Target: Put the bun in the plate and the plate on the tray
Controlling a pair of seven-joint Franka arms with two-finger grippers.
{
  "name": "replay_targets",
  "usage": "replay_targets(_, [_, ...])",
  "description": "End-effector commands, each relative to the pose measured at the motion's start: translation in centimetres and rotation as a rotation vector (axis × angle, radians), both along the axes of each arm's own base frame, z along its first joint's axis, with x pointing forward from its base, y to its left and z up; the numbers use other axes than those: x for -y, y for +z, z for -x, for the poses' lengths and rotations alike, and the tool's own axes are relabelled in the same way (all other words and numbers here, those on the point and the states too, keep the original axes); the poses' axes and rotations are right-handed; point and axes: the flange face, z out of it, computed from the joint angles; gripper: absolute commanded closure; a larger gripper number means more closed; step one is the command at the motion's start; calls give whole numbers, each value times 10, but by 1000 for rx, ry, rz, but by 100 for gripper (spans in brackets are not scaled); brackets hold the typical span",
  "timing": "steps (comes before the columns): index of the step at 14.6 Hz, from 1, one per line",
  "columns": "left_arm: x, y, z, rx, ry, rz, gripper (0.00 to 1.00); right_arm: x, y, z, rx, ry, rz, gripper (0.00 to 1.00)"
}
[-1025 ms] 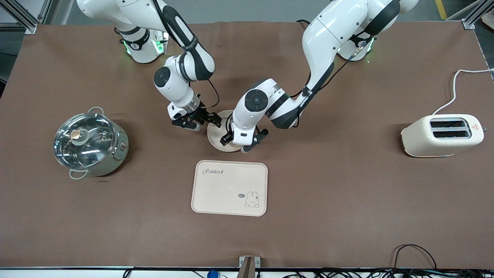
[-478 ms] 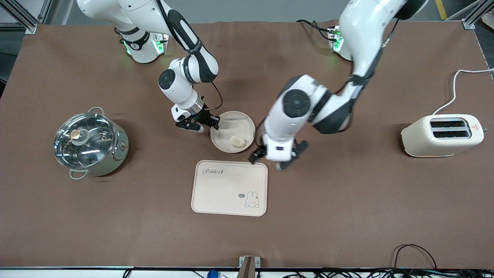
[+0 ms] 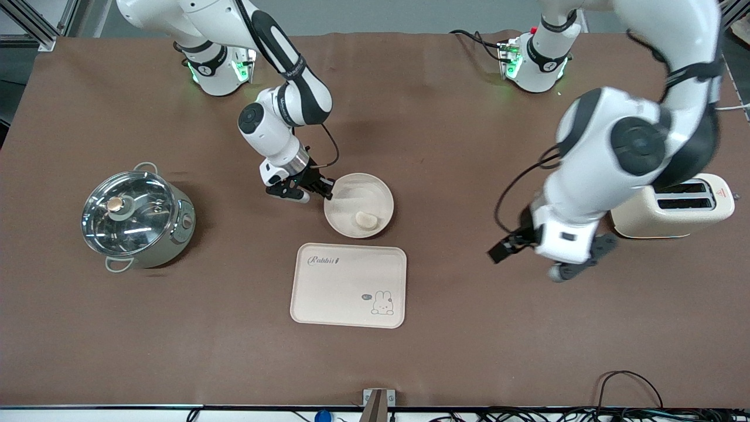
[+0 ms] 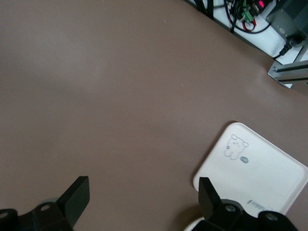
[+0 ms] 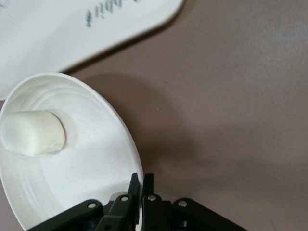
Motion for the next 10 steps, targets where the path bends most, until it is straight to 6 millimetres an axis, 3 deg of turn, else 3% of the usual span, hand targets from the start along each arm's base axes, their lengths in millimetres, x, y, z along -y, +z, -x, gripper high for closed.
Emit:
replay_targets(1, [-57,39,12,7,-149,-68,0,4,31,-3,14,-38,-63,100])
replay_targets(3, [-93,64,24,-12,-232,-99,0,-4,45,-17,38,-58,-96,100])
replay_targets(5, [-116,84,37,-34,-283,-123,0,2,50,-30,42,-105,-121,100])
replay_targets(6, [-130,92,44,-48,-318,-147,0,3,60,-48,64,-128,-144,100])
replay_targets(8, [-142,117,62,-52,-365,-170,0,-2,52,-88,60,-172,-175,100])
replay_targets(10, [-163,133,74,-64,-397,-176,0,17,40,-125,56,-222,-185,100])
